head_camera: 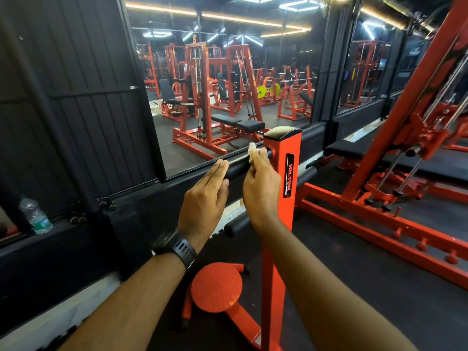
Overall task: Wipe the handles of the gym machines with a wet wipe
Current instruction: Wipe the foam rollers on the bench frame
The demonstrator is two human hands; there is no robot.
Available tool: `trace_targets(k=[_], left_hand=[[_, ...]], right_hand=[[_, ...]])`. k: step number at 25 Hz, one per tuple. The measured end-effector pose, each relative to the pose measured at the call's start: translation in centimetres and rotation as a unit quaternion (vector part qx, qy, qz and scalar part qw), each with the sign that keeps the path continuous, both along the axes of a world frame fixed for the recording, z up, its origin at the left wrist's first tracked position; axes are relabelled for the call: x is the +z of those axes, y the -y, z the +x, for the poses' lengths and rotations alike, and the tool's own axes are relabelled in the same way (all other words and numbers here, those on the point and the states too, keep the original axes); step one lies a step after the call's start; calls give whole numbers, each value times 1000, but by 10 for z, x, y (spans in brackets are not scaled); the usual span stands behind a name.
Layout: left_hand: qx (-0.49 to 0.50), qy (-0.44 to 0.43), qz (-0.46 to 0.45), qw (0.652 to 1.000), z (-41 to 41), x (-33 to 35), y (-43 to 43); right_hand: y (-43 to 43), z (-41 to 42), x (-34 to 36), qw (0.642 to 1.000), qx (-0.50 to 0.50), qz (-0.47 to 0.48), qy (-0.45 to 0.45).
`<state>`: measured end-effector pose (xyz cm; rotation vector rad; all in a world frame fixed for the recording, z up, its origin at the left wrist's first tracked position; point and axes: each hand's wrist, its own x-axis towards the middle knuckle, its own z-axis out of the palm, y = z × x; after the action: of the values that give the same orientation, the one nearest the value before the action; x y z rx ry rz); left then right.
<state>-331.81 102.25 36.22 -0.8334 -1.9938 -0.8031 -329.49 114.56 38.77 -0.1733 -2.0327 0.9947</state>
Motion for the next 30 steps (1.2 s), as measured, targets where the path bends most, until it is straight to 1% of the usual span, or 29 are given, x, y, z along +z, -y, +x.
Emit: trace_targets(k=[1, 3, 4, 5, 7, 9, 12, 14, 16, 18, 20, 21, 23, 24, 26, 28, 29, 30], left_hand=[[3, -2, -5, 1000, 1, 0, 0], [5, -2, -6, 1000, 0, 1, 1], [4, 0, 0, 1000, 0, 0, 0], [3, 1, 6, 1000, 0, 0, 0], [-1, -3, 15, 1000, -1, -2, -2], [-13, -4, 23, 1000, 0, -3, -2], [-25, -13, 17, 999, -3, -2, 0], [-33, -15, 11, 999, -6, -3, 2], [-41, -21, 10, 999, -8, -5, 3], [-47, -28, 9, 998, -11, -6, 4], [-57, -30, 8, 998, -14, -5, 4], [-61, -32, 8, 998, -16, -6, 5], [-66, -40, 2, 997, -17, -8, 6], [-70, -43, -3, 997, -18, -8, 7], [-82, -47, -7, 995, -22, -7, 8], [-78, -48, -7, 996, -24, -8, 8], [-76, -46, -7, 996, -22, -8, 8], [-75, -46, -7, 996, -21, -8, 8]], right_hand=[[5, 3, 0, 1000, -3, -14, 18], [15, 11, -2, 997, 9, -10, 71], [14, 12, -4, 998, 14, -19, 66], [10, 9, -5, 998, 13, -45, 40], [1, 2, -2, 990, -2, -139, -12], [6, 1, -3, 983, -24, -180, -34], [18, -4, -3, 979, -60, -192, -32], [15, -8, -2, 966, -82, -242, -33], [17, -14, 2, 949, -84, -303, -37], [23, -19, 6, 935, -83, -343, -39], [25, -26, 13, 913, -94, -394, -43], [24, -27, 14, 894, -89, -437, -48], [29, -24, 14, 845, -41, -532, -42], [33, -19, 17, 825, -16, -564, -40], [33, -16, 22, 793, 28, -605, -62], [29, -17, 23, 751, 52, -654, -72], [29, -14, 23, 740, 55, -667, -64], [29, -11, 22, 741, 67, -665, -59]])
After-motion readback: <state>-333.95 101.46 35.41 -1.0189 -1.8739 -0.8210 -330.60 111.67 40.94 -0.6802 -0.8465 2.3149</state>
